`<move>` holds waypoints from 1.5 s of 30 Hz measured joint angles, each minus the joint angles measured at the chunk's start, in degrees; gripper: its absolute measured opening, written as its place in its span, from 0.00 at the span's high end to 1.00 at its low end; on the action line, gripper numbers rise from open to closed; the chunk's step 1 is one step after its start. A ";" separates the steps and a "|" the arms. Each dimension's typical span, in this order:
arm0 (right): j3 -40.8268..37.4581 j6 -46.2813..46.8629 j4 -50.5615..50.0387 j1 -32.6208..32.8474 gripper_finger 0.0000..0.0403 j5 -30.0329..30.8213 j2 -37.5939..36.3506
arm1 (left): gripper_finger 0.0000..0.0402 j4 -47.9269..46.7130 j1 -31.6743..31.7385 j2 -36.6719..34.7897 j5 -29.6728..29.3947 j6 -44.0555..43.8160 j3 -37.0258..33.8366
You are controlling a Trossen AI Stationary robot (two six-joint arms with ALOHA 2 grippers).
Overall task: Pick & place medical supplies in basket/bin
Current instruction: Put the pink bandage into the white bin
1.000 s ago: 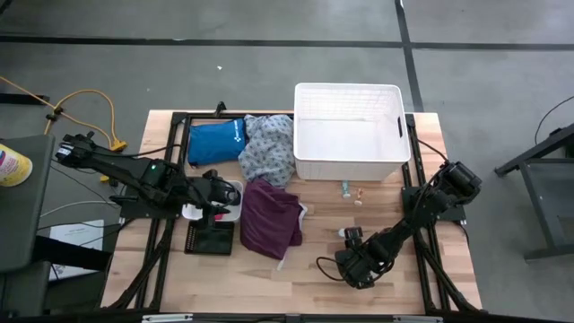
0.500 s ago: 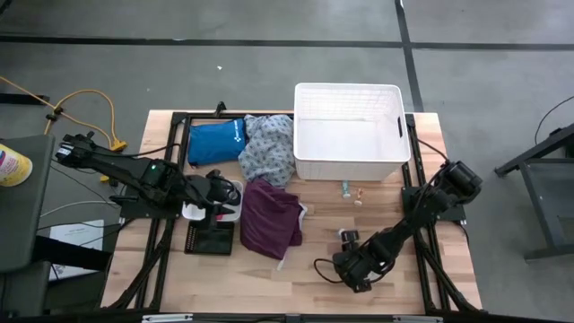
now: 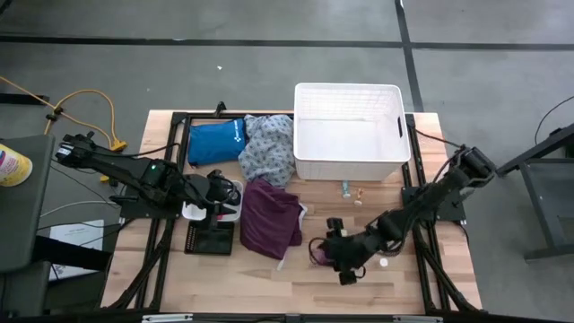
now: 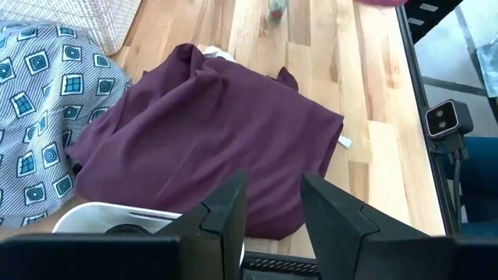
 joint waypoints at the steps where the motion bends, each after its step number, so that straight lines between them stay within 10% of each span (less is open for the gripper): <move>1: -0.02 -0.51 -0.09 -0.25 0.54 0.62 -0.94 | 0.71 -0.02 0.00 0.00 0.00 0.00 0.00; 19: -0.02 1.59 2.38 -2.64 0.54 5.82 -2.92 | 0.71 -0.02 -0.02 0.00 0.01 0.00 0.00; 45: 6.10 -15.22 34.43 -15.61 0.53 5.21 15.16 | 0.71 -0.02 -0.01 0.00 -0.01 0.00 0.00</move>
